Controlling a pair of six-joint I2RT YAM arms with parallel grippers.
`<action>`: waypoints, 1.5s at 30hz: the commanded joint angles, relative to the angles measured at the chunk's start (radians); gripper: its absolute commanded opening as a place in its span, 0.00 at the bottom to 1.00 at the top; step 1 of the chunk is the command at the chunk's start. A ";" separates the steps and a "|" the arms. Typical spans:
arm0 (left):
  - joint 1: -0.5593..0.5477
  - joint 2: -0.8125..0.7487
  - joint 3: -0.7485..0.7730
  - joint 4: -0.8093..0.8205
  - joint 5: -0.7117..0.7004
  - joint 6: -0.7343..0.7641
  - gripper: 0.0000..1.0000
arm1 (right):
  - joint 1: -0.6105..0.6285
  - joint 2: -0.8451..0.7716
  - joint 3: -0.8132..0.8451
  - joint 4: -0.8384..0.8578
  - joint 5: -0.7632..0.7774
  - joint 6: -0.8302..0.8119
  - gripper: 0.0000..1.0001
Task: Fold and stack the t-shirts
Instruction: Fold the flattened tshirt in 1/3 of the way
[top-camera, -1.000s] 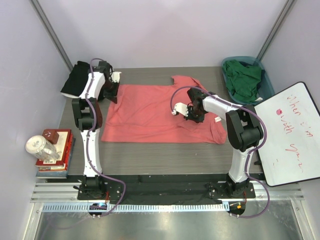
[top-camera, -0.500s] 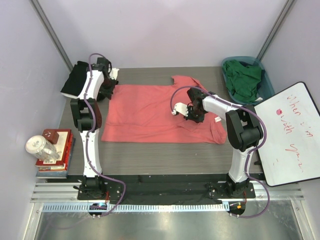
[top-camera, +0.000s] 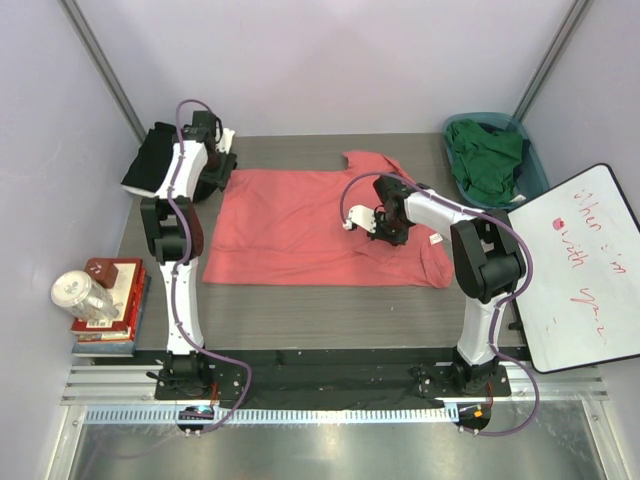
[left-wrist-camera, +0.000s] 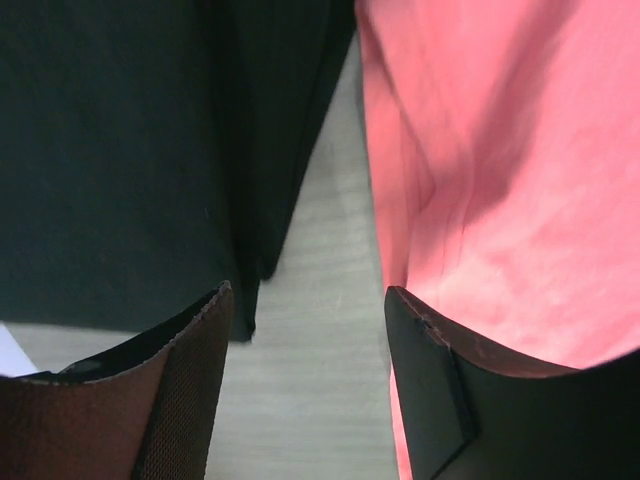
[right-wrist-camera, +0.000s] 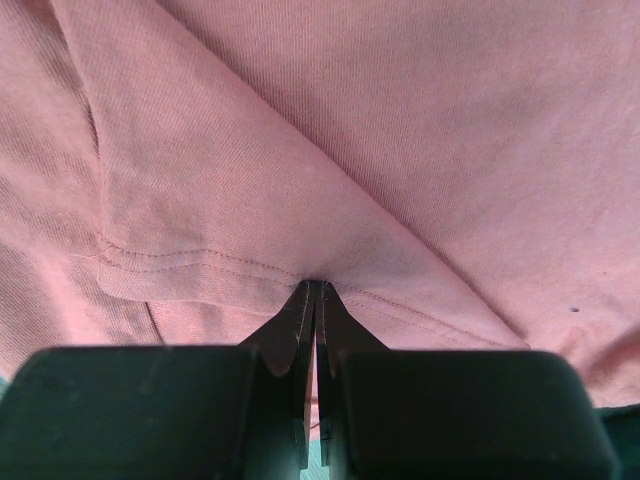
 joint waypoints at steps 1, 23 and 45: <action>0.003 0.019 0.046 0.127 0.082 0.008 0.62 | 0.011 0.050 0.003 -0.047 -0.024 0.019 0.07; -0.001 0.148 0.140 0.366 0.255 -0.155 0.53 | 0.022 0.070 0.010 -0.059 -0.025 0.017 0.07; -0.007 0.165 0.143 0.360 0.215 -0.148 0.47 | 0.024 0.124 0.067 -0.064 -0.019 0.019 0.07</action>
